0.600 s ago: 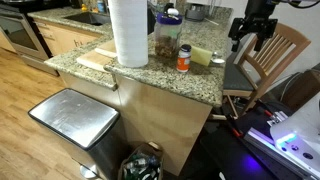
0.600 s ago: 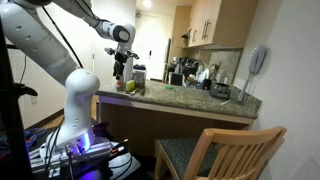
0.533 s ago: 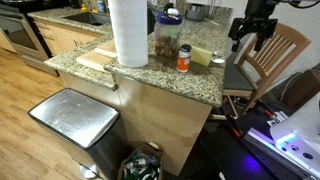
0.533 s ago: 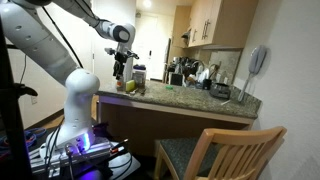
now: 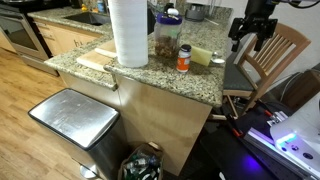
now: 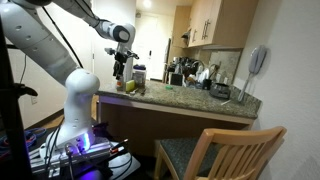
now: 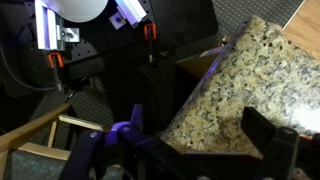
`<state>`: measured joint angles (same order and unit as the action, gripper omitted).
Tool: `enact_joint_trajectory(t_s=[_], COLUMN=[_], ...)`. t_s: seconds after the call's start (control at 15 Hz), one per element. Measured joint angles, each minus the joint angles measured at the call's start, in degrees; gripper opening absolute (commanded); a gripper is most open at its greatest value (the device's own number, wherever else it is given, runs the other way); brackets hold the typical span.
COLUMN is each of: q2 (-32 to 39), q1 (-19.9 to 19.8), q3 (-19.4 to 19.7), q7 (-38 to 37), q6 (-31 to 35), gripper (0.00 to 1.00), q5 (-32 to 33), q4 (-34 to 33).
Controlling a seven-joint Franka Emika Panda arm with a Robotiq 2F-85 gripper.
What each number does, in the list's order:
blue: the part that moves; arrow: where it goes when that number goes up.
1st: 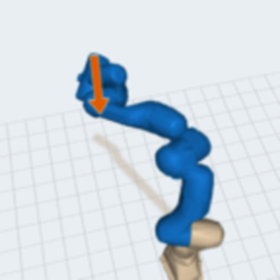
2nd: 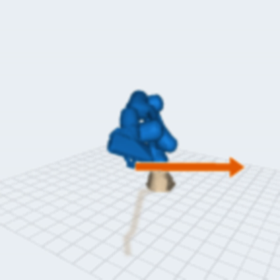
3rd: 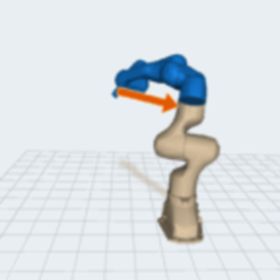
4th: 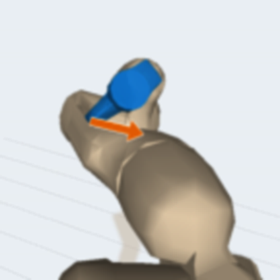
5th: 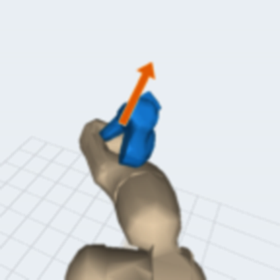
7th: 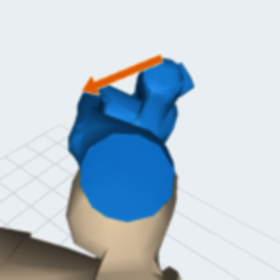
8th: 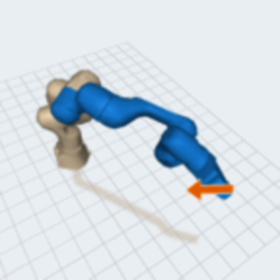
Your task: Move the white spoon to the right, move the silver spoon to the right
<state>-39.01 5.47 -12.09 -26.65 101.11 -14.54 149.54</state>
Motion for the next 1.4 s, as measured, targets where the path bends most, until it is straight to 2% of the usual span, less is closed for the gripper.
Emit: enact_joint_trajectory(t_s=[0.27, 0.67, 0.8, 1.13, 1.4], q2=[0.0, 0.0, 0.0, 0.0, 0.0], q1=[0.0, -0.1, -0.2, -0.3, -0.3], q3=[-0.2, -2.2, -2.3, -4.2, -4.4], q7=[0.1, 0.7, -2.0, -16.1, -17.8], q6=[1.0, 15.6, 18.9, 18.3, 18.3], gripper=[1.0, 1.0, 1.0, 1.0, 1.0], q5=[1.0, 10.6, 10.2, 5.2, 4.8], q4=[0.0, 1.0, 1.7, 2.2, 2.2])
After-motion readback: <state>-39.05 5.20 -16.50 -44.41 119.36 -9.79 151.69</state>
